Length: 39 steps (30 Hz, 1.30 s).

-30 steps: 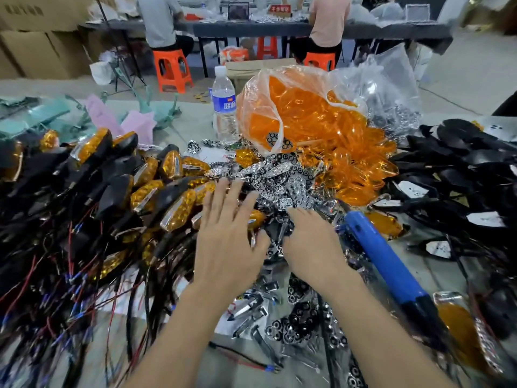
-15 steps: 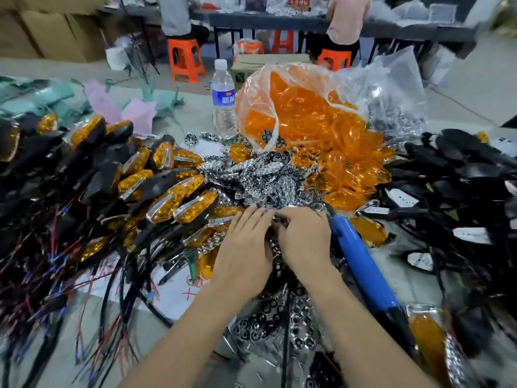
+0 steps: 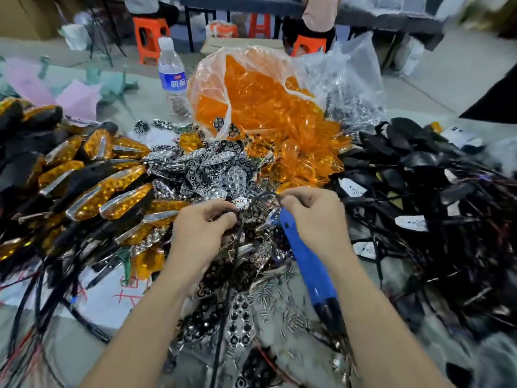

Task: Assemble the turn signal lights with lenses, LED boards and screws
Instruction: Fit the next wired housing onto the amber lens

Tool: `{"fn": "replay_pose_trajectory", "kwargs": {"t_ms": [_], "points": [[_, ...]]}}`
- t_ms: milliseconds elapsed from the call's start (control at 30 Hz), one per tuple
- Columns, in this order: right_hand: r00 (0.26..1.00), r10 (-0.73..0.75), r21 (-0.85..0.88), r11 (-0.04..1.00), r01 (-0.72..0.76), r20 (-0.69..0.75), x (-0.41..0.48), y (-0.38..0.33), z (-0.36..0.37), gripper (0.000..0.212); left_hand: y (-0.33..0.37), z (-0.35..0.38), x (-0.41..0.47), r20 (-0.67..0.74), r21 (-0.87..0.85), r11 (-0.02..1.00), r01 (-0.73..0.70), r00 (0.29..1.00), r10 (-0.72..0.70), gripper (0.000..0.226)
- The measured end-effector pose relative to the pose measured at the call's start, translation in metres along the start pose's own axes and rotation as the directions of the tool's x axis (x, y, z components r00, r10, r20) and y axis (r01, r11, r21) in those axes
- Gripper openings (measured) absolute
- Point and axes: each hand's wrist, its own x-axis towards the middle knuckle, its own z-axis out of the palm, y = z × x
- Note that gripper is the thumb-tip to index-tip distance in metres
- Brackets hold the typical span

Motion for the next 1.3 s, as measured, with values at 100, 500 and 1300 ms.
{"fn": "replay_pose_trajectory", "kwargs": {"t_ms": [100, 500, 1300], "points": [[0.995, 0.054, -0.272, 0.962, -0.029, 0.086, 0.044, 0.015, -0.010, 0.035, -0.009, -0.006, -0.001, -0.038, 0.174, 0.982, -0.072, 0.996, 0.080, 0.027], [0.998, -0.053, -0.311, 0.948, 0.061, 0.032, 0.072, 0.008, 0.007, 0.014, 0.003, -0.005, -0.003, -0.089, 0.136, 0.974, -0.180, 0.977, 0.193, 0.033], [0.959, -0.102, -0.604, 0.758, 0.246, 0.263, -0.021, -0.015, 0.036, 0.042, -0.001, -0.001, -0.035, -0.118, 0.239, 0.969, 0.064, 0.992, -0.036, 0.016]]}}
